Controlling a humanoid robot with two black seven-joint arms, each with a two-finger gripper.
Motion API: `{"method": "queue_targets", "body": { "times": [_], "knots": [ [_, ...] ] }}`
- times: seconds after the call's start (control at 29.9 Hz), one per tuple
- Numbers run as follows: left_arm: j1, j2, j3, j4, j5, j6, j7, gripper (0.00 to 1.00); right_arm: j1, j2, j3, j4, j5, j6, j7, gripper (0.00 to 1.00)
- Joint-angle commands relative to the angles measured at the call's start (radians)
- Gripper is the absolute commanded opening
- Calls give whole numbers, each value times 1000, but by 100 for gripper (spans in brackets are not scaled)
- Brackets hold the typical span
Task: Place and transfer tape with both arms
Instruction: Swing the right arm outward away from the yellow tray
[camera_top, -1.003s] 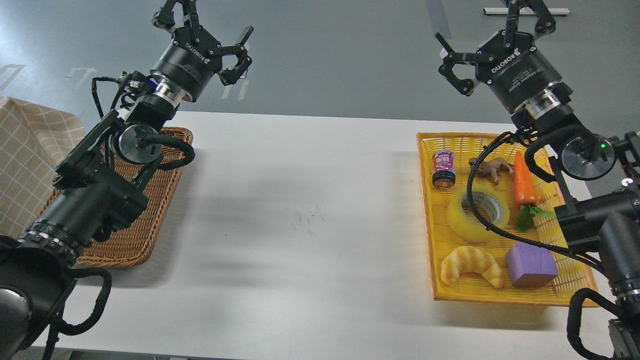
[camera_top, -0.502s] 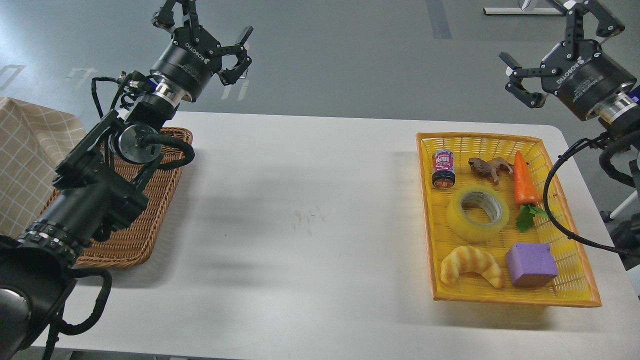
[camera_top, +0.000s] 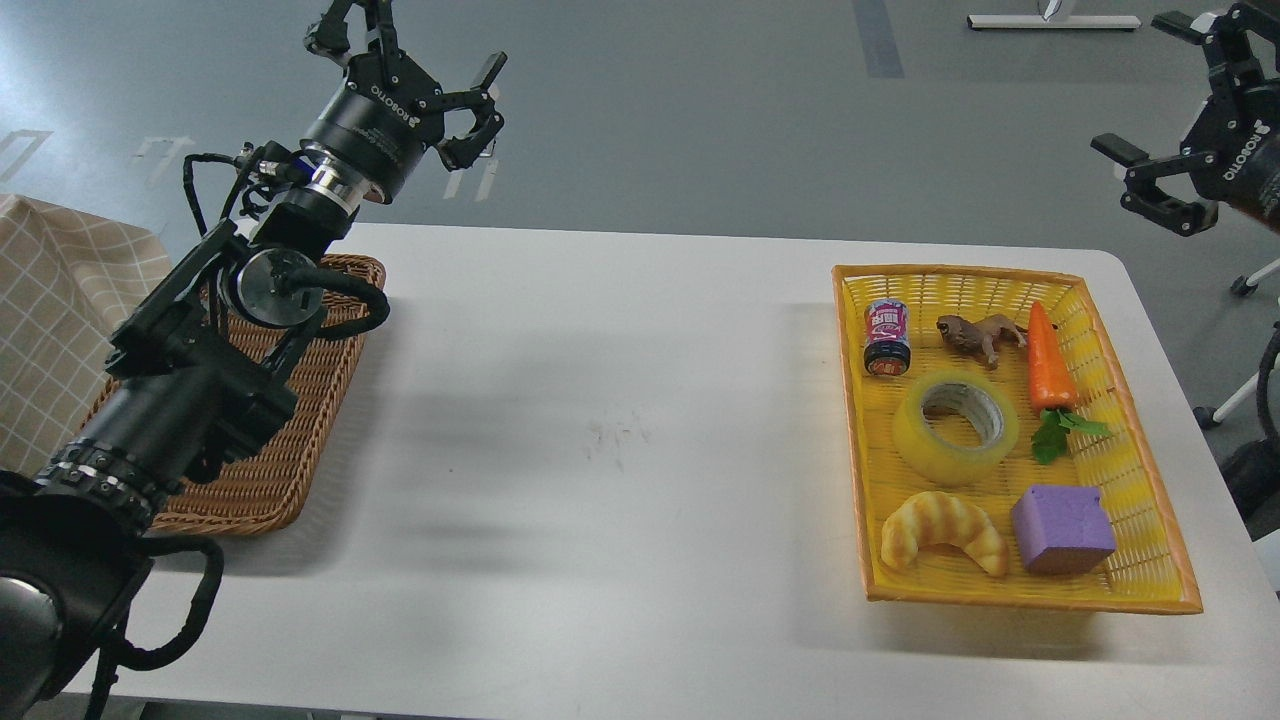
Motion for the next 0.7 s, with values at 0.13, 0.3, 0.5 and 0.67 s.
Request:
{"method": "queue_targets", "body": {
  "times": [0.13, 0.3, 0.5, 0.67],
  "knots": [
    [0, 0, 1, -1, 0, 0, 0, 99, -41, -167, -22, 76, 0, 0, 0, 100],
    [-3, 0, 1, -1, 0, 0, 0, 99, -63, -305, -129, 179, -31, 0, 0, 100],
    [-1, 0, 1, -1, 0, 0, 0, 99, -61, -388, -158, 234, -175, 0, 2, 100],
    [0, 0, 1, -4, 2, 0, 0, 98, -63, -390, -160, 248, -427, 0, 0, 100]
  ]
}}
